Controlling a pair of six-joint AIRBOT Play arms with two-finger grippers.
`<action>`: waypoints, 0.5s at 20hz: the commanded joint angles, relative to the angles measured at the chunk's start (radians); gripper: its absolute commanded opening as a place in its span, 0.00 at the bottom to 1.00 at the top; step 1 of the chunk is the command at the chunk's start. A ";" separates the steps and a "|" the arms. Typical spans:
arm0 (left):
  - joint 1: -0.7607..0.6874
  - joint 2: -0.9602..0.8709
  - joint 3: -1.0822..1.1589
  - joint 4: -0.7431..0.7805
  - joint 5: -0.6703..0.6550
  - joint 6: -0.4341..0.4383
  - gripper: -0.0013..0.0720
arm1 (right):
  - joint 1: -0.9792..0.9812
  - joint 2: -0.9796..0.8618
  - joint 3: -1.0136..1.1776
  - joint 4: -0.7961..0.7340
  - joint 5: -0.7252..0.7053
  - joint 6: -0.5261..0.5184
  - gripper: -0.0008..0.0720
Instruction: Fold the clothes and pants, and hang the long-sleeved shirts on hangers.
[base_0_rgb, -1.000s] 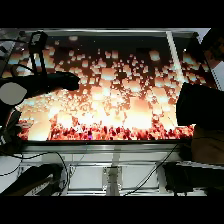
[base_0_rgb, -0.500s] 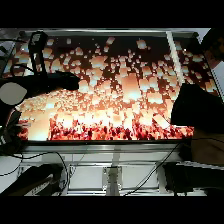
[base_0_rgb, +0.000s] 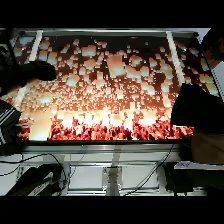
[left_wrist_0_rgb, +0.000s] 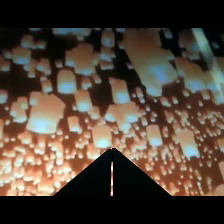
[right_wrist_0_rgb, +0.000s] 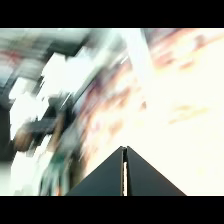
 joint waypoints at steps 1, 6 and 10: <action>0.063 0.068 0.048 0.017 -0.003 0.008 0.03 | 0.341 0.002 0.000 0.126 -0.143 -0.085 0.05; 0.065 0.145 0.061 0.006 -0.035 0.008 0.02 | 0.687 -0.013 0.000 -0.049 -0.290 -0.116 0.05; 0.065 0.189 0.061 0.058 -0.034 0.051 0.03 | 0.766 -0.016 0.000 -0.121 -0.283 -0.115 0.05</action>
